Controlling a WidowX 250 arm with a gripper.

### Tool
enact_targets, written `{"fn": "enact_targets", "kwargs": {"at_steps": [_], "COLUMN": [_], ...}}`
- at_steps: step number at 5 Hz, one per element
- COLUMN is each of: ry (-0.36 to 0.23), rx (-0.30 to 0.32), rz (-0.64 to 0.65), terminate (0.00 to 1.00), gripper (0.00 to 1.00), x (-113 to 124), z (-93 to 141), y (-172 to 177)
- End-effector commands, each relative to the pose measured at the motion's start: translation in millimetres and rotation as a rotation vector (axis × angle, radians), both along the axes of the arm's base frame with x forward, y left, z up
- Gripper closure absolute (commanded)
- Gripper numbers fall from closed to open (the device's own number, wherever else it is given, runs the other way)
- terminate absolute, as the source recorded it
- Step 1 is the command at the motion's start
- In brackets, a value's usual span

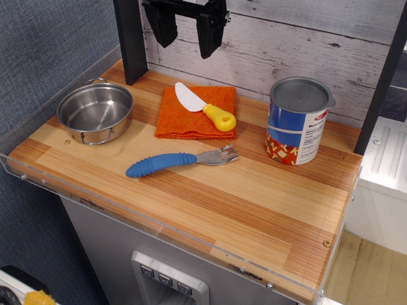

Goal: Place the handle of the blue fork touching the edge of the counter.

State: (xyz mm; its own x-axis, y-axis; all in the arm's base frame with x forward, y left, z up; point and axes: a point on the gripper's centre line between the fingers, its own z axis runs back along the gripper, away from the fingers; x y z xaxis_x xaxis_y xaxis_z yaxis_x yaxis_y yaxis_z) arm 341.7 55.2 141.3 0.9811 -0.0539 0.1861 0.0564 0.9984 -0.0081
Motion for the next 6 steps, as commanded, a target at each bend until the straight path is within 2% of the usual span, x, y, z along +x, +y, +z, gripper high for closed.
{"fn": "enact_targets", "kwargs": {"at_steps": [1,2,3,4,5,6], "ry": [0.000,0.036,0.033,0.071,0.068,0.082], "rx": [0.000,0.017,0.053,0.110,0.094,0.126], "rz": [0.000,-0.119,-0.258,-0.426,-0.536,-0.636], "terminate": [0.00,0.00,0.00,0.00,0.00,0.00], "gripper": [0.00,0.00,0.00,0.00,0.00,0.00], "x": [0.0,-11.1,-21.3,-31.0,-34.1,-46.0], "z": [0.0,-10.6,-18.6,-41.1,-67.7,-85.7], "y": [0.0,5.7,6.6,8.1,4.1,2.7]}}
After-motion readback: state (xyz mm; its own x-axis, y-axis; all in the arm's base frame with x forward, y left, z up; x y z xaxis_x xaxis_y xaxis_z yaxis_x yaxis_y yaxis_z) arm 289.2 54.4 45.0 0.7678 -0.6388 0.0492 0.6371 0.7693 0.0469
